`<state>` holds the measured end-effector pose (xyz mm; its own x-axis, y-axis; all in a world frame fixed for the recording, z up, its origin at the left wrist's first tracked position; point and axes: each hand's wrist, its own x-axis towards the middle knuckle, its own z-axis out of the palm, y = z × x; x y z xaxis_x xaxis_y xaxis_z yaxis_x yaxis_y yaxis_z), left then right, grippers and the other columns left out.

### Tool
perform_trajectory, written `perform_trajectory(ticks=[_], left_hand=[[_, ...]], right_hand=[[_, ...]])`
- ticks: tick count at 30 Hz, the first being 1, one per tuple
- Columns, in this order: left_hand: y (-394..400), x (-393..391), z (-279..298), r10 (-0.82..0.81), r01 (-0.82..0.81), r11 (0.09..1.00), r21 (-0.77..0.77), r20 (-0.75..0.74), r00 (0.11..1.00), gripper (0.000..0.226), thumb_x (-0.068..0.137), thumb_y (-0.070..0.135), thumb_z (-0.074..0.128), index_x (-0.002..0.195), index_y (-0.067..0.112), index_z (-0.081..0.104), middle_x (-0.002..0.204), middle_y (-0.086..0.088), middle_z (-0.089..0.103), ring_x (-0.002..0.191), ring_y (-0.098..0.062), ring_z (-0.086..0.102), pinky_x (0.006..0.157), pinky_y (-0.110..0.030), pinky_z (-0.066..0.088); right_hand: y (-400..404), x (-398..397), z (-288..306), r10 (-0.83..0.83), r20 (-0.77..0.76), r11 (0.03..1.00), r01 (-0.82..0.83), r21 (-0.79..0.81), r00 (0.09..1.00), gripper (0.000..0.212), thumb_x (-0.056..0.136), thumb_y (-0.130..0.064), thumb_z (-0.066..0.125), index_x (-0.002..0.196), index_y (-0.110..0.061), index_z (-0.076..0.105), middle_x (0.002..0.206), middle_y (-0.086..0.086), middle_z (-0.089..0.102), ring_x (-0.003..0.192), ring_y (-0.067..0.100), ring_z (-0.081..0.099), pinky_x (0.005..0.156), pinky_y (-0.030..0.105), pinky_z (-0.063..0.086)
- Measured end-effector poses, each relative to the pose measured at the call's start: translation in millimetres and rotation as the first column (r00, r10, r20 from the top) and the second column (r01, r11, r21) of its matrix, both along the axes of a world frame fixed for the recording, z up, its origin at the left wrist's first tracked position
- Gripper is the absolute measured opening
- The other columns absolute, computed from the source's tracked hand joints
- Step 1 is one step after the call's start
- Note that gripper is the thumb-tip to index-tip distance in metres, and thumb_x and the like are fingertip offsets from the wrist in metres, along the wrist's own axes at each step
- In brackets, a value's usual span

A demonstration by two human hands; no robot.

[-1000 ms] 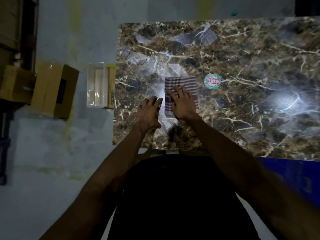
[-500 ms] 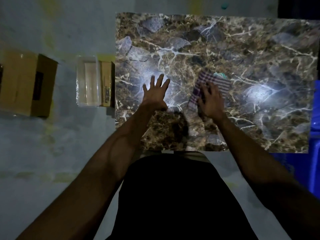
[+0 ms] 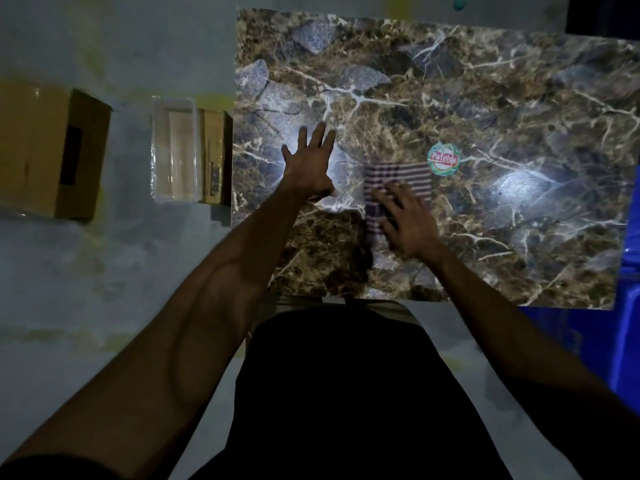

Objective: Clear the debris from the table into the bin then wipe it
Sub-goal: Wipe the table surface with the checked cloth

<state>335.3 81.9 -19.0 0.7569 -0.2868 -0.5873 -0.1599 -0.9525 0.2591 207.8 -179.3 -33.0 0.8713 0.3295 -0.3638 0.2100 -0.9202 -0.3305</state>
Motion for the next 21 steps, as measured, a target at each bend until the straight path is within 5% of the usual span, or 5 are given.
perform_trajectory(ticks=[6, 16, 21], left_hand=[[-13, -6, 0, 0.005, -0.005, 0.996, 0.084, -0.004, 1.000, 0.135, 0.071, 0.049, 0.090, 0.164, 0.019, -0.004, 0.172, -0.006, -0.011, 0.156, -0.045, -0.009, 0.109, -0.081, 0.022], [-18, -1, 2, -0.004, -0.004, 0.989, 0.149, 0.049, 0.999, 0.137, 0.059, 0.050, 0.096, 0.161, 0.020, 0.010, 0.170, -0.005, 0.005, 0.154, -0.047, 0.008, 0.100, -0.080, 0.036], [-18, 1, 5, 0.004, -0.011, 0.990, 0.137, 0.054, 0.999, 0.135, 0.058, 0.048, 0.097, 0.159, 0.019, 0.013, 0.169, -0.006, 0.009, 0.153, -0.047, 0.012, 0.098, -0.078, 0.039]], right_hand=[[0, 80, -5, -0.297, 0.045, 0.953, 0.299, -0.047, 0.954, 0.061, 0.103, -0.043, 0.043, 0.161, -0.028, 0.032, 0.166, 0.015, 0.028, 0.153, 0.044, 0.023, 0.117, 0.059, 0.030], [42, 19, -10, -0.014, 0.017, 0.999, 0.013, 0.048, 1.000, 0.066, 0.102, -0.032, 0.049, 0.163, -0.027, 0.024, 0.168, 0.006, 0.027, 0.156, 0.036, 0.020, 0.117, 0.054, 0.028], [-9, 23, -2, -0.142, -0.017, 0.988, 0.143, 0.057, 0.990, 0.069, 0.100, -0.047, 0.043, 0.162, -0.021, 0.027, 0.168, 0.007, 0.028, 0.156, 0.034, 0.020, 0.120, 0.055, 0.028]])
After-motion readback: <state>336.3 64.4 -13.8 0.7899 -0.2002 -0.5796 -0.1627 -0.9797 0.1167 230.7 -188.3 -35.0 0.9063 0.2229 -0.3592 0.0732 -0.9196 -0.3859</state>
